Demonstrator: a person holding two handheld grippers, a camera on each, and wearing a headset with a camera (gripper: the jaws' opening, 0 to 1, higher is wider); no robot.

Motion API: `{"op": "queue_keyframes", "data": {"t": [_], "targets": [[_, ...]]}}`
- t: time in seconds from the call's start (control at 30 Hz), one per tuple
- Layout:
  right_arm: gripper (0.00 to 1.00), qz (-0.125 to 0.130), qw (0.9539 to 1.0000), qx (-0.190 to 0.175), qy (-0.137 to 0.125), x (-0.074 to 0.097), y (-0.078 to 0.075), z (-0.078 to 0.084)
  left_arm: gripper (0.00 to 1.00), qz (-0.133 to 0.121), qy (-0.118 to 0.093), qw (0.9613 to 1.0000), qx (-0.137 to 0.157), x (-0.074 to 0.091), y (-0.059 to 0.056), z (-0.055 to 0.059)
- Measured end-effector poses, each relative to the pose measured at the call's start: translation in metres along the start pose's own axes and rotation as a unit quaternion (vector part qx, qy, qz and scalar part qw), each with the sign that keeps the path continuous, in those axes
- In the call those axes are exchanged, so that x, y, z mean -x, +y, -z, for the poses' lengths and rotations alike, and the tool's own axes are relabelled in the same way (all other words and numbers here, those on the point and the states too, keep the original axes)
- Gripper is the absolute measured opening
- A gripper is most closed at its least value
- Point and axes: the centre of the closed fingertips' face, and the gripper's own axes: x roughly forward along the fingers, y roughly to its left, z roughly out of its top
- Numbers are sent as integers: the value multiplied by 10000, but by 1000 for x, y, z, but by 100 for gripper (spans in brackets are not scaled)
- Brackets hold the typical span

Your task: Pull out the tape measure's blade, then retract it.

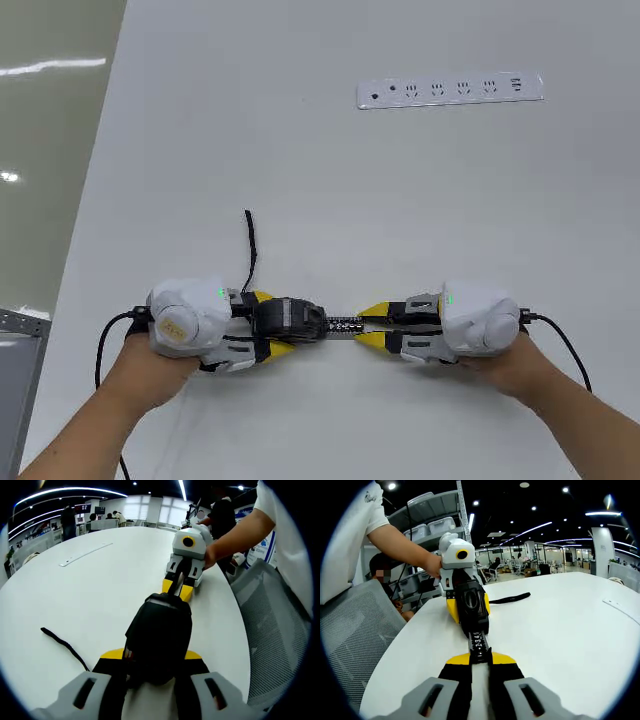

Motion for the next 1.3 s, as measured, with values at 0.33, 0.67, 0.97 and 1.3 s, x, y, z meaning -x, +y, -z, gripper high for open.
{"op": "queue_keyframes", "data": {"t": [0.33,0.67,0.97,1.3], "targets": [[10,58,10000,-45,-3,8,-1,2,33,10,4,10000,-9,0,0,0],[10,72,9999,-133,-17,16,-2,5,33,7,4,10000,-18,0,-1,0],[10,64,9997,-217,-46,23,-2,8,33,11,7,10000,-26,-1,0,1],[10,83,9996,-245,-55,28,-2,10,33,3,-7,10000,-25,-1,-1,0]]}}
